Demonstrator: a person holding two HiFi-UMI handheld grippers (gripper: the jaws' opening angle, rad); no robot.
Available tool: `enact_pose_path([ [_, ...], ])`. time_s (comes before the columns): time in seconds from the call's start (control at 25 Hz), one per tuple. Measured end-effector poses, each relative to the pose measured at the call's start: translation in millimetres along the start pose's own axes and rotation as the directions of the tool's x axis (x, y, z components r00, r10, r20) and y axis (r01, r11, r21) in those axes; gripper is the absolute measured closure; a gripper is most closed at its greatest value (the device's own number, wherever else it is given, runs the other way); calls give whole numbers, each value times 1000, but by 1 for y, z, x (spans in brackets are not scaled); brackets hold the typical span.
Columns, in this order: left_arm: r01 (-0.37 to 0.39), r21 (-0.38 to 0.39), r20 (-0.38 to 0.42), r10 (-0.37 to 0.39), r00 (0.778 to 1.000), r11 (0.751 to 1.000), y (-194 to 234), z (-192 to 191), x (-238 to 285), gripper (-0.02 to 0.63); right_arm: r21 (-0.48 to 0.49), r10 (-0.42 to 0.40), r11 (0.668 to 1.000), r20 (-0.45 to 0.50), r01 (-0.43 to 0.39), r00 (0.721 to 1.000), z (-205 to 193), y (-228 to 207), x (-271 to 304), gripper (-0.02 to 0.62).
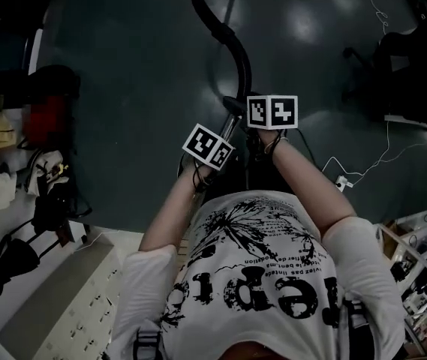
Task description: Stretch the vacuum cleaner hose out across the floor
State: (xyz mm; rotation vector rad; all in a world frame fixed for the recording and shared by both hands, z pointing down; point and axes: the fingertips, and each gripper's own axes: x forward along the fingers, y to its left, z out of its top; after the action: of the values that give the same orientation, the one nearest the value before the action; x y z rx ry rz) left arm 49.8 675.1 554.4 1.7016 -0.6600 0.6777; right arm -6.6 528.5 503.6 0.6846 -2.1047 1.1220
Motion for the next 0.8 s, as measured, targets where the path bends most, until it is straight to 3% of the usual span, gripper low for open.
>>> enact_pose_path([
  [0.12,-149,20,-55,150,987,989,28,-27,-3,538,-55,-88,995,-80,83,993,-18,4,34,247],
  [0.16,-190,22,-80,191,978,982,36,-38,-5,538,-42,-91,995,-99,87,991,-27,4,42,307],
  [0.32,-269,46,-159,273,949,962,57,-84,-1,537,91,8,996,-126,4,992,-65,13,64,347],
  [0.44,-321,65,-162,327,931,945,63,-97,3,537,202,104,975,-72,-87,992,-76,17,66,394],
  [0.68,-317,84,-129,326,936,945,32,-84,31,531,344,293,888,90,-306,952,-68,0,32,430],
  [0.8,-283,82,-111,291,950,956,14,-76,42,529,360,315,873,96,-328,944,-64,-5,19,437],
])
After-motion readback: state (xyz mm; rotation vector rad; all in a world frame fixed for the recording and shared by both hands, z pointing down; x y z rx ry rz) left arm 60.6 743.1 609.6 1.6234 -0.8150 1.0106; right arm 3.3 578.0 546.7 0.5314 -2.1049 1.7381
